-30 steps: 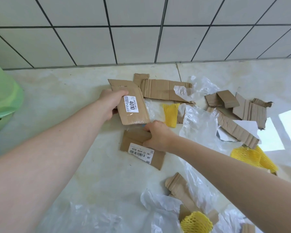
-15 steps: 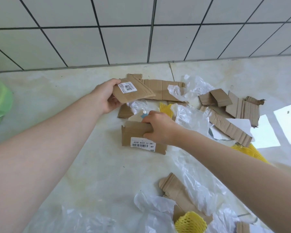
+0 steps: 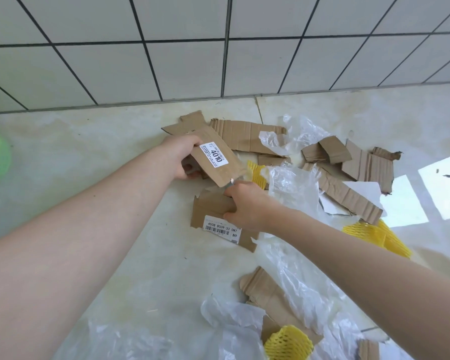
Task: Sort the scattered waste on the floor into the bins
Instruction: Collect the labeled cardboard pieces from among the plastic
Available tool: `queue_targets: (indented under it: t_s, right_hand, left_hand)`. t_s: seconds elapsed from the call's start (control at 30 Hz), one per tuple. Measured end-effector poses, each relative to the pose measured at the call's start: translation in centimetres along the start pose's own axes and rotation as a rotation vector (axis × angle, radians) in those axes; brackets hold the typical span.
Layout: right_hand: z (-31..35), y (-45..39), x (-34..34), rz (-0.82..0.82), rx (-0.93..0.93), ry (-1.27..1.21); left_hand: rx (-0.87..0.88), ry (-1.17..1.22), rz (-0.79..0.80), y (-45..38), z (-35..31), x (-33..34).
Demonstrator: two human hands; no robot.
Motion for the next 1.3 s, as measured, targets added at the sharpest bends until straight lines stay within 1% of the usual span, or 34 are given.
queue_targets:
  t_s: [0.17, 0.23, 0.27, 0.33, 0.37, 0.43, 0.5, 0.57, 0.6, 0.67, 0.73, 0.8, 0.9, 1.0, 1.17, 1.3]
  right_hand:
    - [0.8, 0.0, 0.8, 0.02, -0.04, 0.069]
    - [1.0, 0.0, 1.0, 0.027, -0.051, 0.076]
    - [1.0, 0.0, 1.0, 0.029, -0.055, 0.075]
    - [1.0, 0.0, 1.1, 0.028, -0.056, 0.08]
    - [1.0, 0.1, 1.1, 0.028, -0.054, 0.085]
    - [0.9, 0.1, 1.2, 0.029, -0.055, 0.093]
    - [0.9, 0.0, 1.4, 0.035, -0.058, 0.111]
    - [0.7, 0.0, 1.5, 0.047, -0.05, 0.127]
    - [0.6, 0.0, 1.6, 0.056, -0.041, 0.127]
    - [0.4, 0.1, 1.9, 0.082, -0.027, 0.13]
    - [0.3, 0.2, 2.1, 0.092, -0.034, 0.133]
    - [0.4, 0.3, 2.2, 0.1, -0.046, 0.136]
    - [0.6, 0.1, 2.1, 0.118, -0.07, 0.138]
    - [1.1, 0.2, 1.6, 0.119, -0.097, 0.105]
    - [1.6, 0.8, 1.1, 0.11, -0.118, 0.053]
    - [2.2, 0.4, -0.7, 0.041, -0.104, -0.002]
  left_hand:
    - [-0.019, 0.039, 0.048, -0.4, 0.6, 1.2]
    - [0.03, 0.05, 0.003, -0.7, 0.3, 1.0]
    - [0.089, 0.034, -0.044, -0.9, -0.1, 0.6]
    - [0.272, -0.028, -0.143, -1.0, -1.8, -0.2]
    - [0.368, -0.067, -0.161, -0.8, -2.8, -0.2]
    - [0.552, -0.215, -0.127, -0.2, -4.5, 0.5]
    - [0.652, -0.384, -0.044, -0.1, -5.0, 1.6]
    - [0.635, -0.476, 0.034, -0.9, -4.3, 1.8]
    - [0.609, -0.523, 0.037, -1.6, -3.8, 1.4]
    - [0.584, -0.694, -0.02, -2.6, -2.6, 0.2]
    - [0.647, -0.887, -0.083, -2.6, -2.2, -1.0]
    - [0.718, -0.958, -0.132, -2.2, -2.5, -2.2]
    - [0.724, -0.952, -0.218, -2.2, -2.5, -4.9]
    - [0.695, -0.885, -0.264, -2.5, -2.2, -7.8]
    - [0.514, -0.672, -0.291, -2.2, 0.1, -12.3]
    - [0.47, -0.616, -0.295, -2.4, 1.5, -13.9]
Point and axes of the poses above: each hand's wrist, its own y-axis away from the middle knuckle, its own x-axis out of the palm, z = x × y, the point moved 10 cm from there along -y, towards the middle knuckle, and after that the axes turned 8 degrees about -z, right-handed, at the moved point
